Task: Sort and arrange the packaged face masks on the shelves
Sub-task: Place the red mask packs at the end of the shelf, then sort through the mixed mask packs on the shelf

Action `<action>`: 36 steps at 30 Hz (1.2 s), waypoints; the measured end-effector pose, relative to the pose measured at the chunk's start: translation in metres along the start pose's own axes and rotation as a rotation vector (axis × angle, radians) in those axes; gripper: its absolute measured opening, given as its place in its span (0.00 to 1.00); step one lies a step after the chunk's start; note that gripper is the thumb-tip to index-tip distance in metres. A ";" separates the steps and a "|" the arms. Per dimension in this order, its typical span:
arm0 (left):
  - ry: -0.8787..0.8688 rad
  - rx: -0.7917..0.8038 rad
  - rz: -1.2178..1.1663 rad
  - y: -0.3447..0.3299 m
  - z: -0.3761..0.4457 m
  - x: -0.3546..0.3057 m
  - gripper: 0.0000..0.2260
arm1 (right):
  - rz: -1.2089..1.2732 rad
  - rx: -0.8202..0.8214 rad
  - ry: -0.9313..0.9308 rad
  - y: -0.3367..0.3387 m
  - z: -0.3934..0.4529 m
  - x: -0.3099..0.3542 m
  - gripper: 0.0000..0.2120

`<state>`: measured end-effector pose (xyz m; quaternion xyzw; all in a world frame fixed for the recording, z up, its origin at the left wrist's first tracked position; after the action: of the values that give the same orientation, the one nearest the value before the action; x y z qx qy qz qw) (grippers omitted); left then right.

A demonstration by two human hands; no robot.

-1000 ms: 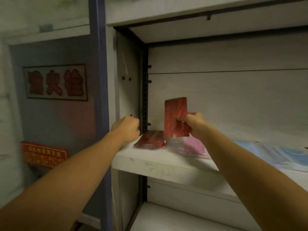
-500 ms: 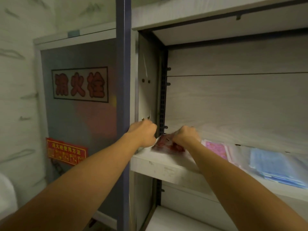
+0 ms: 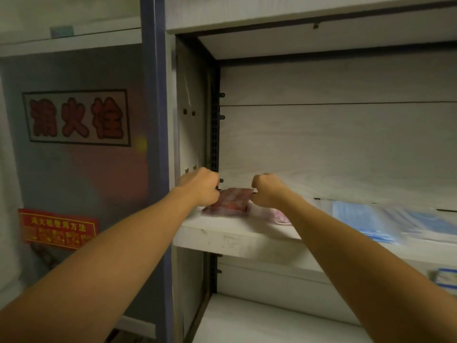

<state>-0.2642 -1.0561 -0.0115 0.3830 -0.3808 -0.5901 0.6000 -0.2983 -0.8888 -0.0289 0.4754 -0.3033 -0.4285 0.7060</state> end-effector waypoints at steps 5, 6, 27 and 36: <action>-0.061 -0.020 -0.083 -0.005 -0.001 -0.040 0.11 | -0.055 -0.016 0.002 0.021 -0.042 -0.026 0.20; -0.080 -0.031 -0.102 -0.004 -0.002 -0.050 0.11 | -0.065 -0.026 -0.019 0.025 -0.051 -0.033 0.20; -0.380 -0.080 -0.210 0.027 -0.093 -0.254 0.13 | -0.208 -0.068 -0.390 0.104 -0.297 -0.161 0.16; -0.379 -0.062 -0.239 0.050 -0.155 -0.342 0.13 | -0.253 0.001 -0.417 0.134 -0.412 -0.207 0.15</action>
<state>-0.1066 -0.7121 -0.0325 0.2889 -0.4201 -0.7300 0.4551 -0.0045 -0.5106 -0.0585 0.4111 -0.3806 -0.6024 0.5685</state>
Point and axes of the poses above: each hand's wrist, its own z-axis towards the middle knuckle, its own y-axis out of the back of the hand, x = y × z, the point moved 9 cm from there along z, towards the middle knuckle, and after that the axes turned 15 degrees about y, right-handed, at the moved point
